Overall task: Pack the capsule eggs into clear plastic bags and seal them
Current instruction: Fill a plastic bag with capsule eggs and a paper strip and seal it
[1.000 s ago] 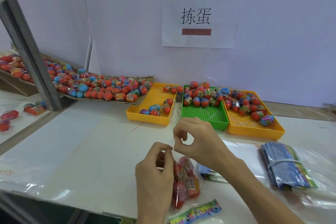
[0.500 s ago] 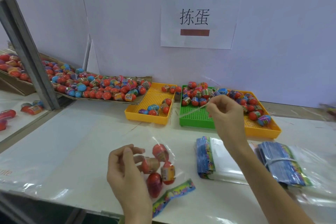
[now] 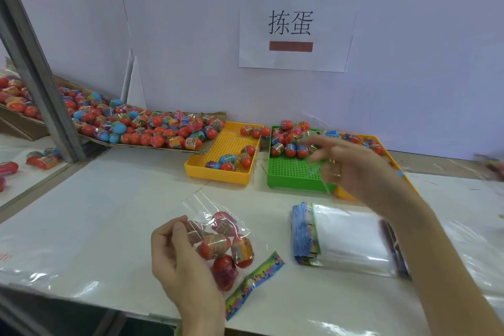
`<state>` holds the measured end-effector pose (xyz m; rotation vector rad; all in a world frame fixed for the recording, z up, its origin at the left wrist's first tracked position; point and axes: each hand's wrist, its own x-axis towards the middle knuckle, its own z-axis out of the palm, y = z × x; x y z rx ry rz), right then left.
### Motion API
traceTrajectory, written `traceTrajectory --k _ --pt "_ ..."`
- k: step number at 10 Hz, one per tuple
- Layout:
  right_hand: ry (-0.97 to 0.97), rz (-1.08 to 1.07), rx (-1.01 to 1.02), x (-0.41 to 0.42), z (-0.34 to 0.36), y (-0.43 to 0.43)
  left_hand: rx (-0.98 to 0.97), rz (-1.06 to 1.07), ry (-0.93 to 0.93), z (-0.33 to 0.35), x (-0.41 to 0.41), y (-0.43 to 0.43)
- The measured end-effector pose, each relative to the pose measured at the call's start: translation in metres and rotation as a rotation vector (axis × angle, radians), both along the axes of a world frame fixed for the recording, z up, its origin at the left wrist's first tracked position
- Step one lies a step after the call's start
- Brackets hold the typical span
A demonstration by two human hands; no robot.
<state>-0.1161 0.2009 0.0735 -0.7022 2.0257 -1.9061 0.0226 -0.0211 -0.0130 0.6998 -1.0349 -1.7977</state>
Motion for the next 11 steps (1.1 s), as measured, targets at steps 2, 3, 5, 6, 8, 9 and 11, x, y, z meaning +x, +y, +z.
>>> traceTrajectory --k 2,3,5,6,8,9,11 --pt "0.293 -0.331 0.188 -0.003 -0.005 0.005 -0.014 -0.009 0.006 0.003 -0.001 0.001" --pt "0.188 -0.129 -0.108 0.001 0.003 0.005 -0.037 -0.02 -0.037 0.001 0.0 0.001" --pt "0.3 -0.426 0.181 0.01 -0.014 -0.032 -0.041 -0.082 -0.034 0.005 0.001 0.002" --pt "-0.053 -0.054 0.049 0.02 -0.014 -0.048 -0.031 -0.106 -0.029 0.006 0.001 0.002" --pt "-0.007 0.09 0.265 0.042 -0.035 -0.082 -0.037 -0.163 -0.025 0.008 0.003 0.002" --pt "-0.043 0.082 0.183 0.046 -0.039 -0.087 -0.084 -0.231 -0.011 0.009 0.004 0.003" --pt "-0.059 0.089 0.111 0.051 -0.043 -0.095 -0.182 -0.339 -0.004 0.011 0.005 0.004"
